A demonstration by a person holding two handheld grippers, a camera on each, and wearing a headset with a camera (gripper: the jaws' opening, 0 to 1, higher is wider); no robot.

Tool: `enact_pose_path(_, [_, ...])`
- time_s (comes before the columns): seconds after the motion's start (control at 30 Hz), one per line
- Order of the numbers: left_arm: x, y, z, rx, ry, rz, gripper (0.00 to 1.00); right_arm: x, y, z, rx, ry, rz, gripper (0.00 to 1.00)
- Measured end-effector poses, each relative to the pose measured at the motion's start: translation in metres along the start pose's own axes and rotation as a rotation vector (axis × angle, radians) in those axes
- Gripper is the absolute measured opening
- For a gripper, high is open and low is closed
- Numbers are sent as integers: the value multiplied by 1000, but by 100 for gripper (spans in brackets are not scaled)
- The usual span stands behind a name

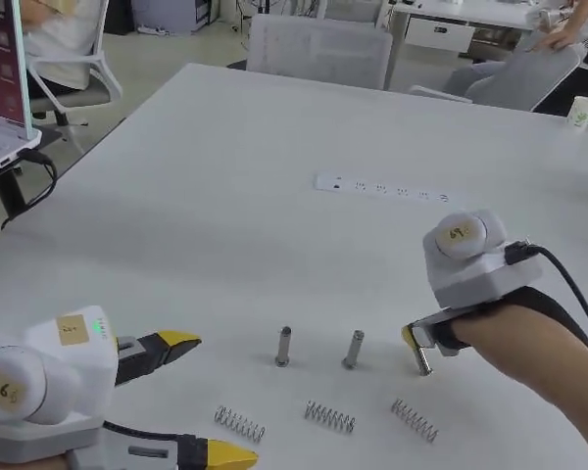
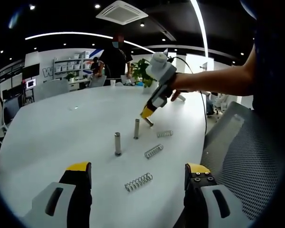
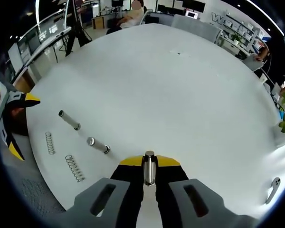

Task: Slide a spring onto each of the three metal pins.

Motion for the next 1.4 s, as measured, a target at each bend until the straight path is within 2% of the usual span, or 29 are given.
enact_pose_path(0.13, [2, 0, 0, -3, 4, -4, 77, 2, -6, -4, 24, 29, 6, 5])
enact_pose_path(0.4, [3, 1, 2, -3, 7, -6, 77, 4, -15, -11, 53, 41, 6, 5])
enact_pose_path(1.07, [5, 4, 1, -13, 8, -17, 76, 8, -24, -23, 61, 125, 15, 5])
enact_pose_path(1.4, [6, 5, 1, -11, 8, -20, 76, 6, -25, -26, 65, 94, 12, 6])
Point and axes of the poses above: the centre of the closed fingertips' face, and the gripper's own axes: y roughly forward along the fingers, x roughly to its right, z roughly out of its top, the point moved 5 cm from there along -y, roughly backward along the fingers, and after that the axes turned 2 degrees about y, right-handed, at the moved point
